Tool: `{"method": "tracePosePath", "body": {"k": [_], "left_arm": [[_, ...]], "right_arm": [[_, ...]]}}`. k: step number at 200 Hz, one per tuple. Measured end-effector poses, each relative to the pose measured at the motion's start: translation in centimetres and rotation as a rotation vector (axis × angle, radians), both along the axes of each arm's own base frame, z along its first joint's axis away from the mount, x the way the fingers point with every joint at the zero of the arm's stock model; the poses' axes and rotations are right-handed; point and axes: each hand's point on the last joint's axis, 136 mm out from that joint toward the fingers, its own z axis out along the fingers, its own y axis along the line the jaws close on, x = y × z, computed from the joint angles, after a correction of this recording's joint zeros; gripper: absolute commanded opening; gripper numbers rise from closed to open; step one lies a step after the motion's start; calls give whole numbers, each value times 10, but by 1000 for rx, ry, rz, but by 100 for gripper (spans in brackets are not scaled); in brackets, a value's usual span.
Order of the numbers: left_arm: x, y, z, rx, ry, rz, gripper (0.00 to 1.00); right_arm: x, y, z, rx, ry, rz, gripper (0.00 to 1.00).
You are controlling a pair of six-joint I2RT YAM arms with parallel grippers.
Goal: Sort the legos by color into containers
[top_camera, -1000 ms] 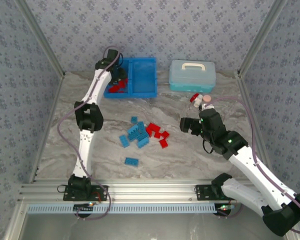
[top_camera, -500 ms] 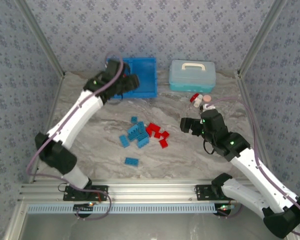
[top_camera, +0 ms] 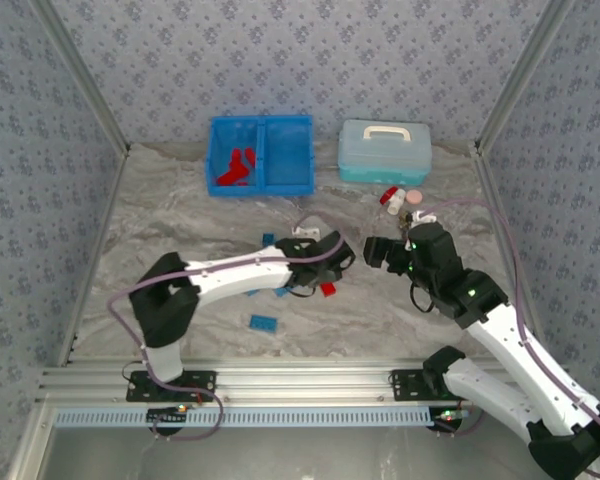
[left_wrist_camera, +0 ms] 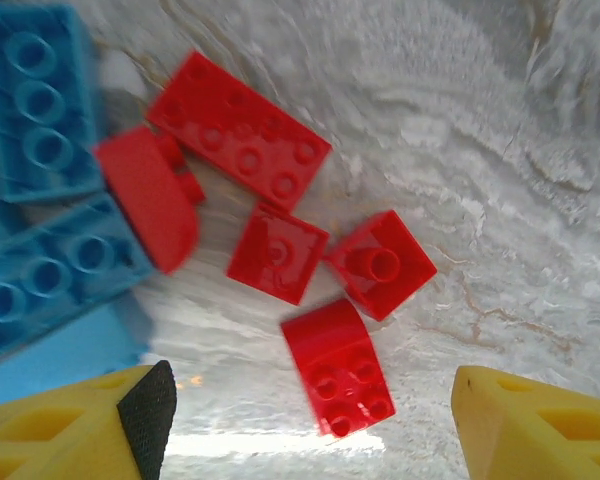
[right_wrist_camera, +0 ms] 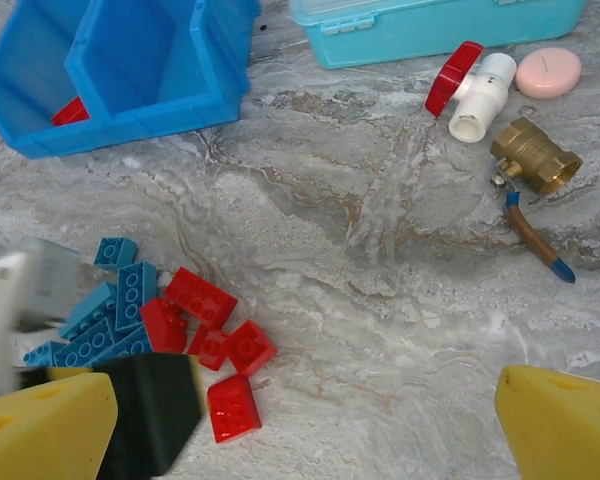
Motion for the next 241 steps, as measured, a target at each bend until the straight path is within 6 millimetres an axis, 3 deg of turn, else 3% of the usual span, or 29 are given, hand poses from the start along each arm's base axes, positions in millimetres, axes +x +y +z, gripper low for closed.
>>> {"method": "tracePosePath", "body": {"k": [42, 78, 129, 171, 190, 202, 225, 241], "left_arm": [[-4, -17, -37, 41, 52, 33, 72], [-7, -19, -61, 81, 97, 40, 58], [-10, -13, -67, 116, 119, 40, 36], [-12, -10, -63, 120, 123, 45, 28], [-13, -4, -52, 125, 112, 44, 28], [-12, 3, -33, 124, 83, 42, 28], [0, 17, 21, 80, -11, 45, 28], [20, 37, 60, 45, -80, 73, 28]], "right_arm": [[-9, -6, 3, 10, -16, -1, 100], [-13, -10, 1, 1, -6, -6, 100], [-13, -10, 1, 0, -5, -6, 100], [-13, -10, -2, -2, -1, -7, 100], [-13, -10, -2, -3, 1, -8, 100], [-13, -10, -2, -3, 1, -8, 100], [-12, -9, -2, -1, -1, -8, 100], [-11, -9, -3, 1, 0, -9, 100]]}}
